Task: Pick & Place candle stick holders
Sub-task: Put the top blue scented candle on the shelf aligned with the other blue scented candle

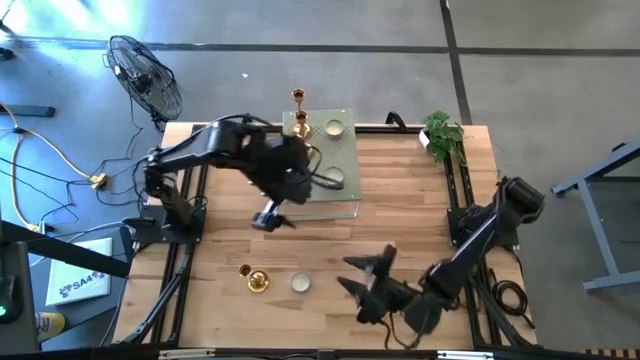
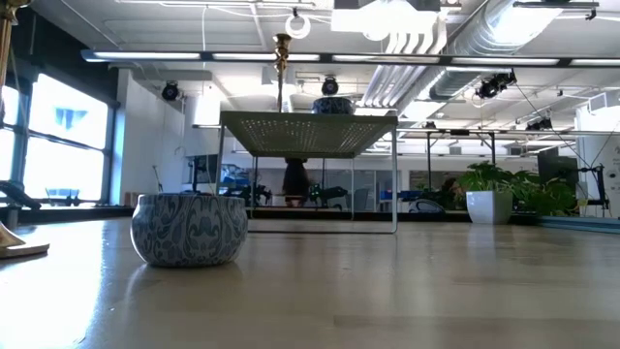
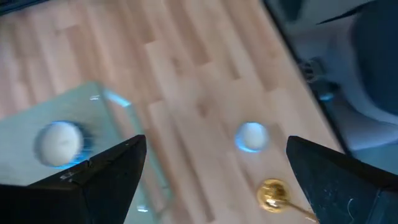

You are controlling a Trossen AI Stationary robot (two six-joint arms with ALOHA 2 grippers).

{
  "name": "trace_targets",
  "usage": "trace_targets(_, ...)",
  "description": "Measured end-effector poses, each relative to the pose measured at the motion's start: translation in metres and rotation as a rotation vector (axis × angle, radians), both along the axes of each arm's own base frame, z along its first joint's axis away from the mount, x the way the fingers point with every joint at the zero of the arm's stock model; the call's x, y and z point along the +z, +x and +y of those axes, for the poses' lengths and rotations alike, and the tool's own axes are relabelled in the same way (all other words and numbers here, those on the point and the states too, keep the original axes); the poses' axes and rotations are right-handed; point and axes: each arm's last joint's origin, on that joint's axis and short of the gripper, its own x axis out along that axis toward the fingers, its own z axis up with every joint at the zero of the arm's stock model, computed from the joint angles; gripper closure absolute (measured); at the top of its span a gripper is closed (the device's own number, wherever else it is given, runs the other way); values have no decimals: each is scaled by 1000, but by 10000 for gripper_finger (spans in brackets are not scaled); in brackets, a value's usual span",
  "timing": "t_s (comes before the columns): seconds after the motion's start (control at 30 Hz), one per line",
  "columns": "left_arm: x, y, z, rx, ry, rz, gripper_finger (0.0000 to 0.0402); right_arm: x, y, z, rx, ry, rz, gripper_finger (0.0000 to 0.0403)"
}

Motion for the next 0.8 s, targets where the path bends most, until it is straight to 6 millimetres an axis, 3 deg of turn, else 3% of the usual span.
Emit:
trace_targets(0.2,11,-19,-16,28,-13,-7,18,6,16,-37,247,272,96,144)
trace_targets(0.43,12,-41,-42,69,72,1,18,4,38,-82,127,403,103,144)
trace_targets(0.57,7,-60,-54,135,159,-8,18,2,50,-108,165,516,124,144)
trace_targets(0.8,-11,-98,-60,274,261,-93,18,-26,57,-144,187,596,82,144)
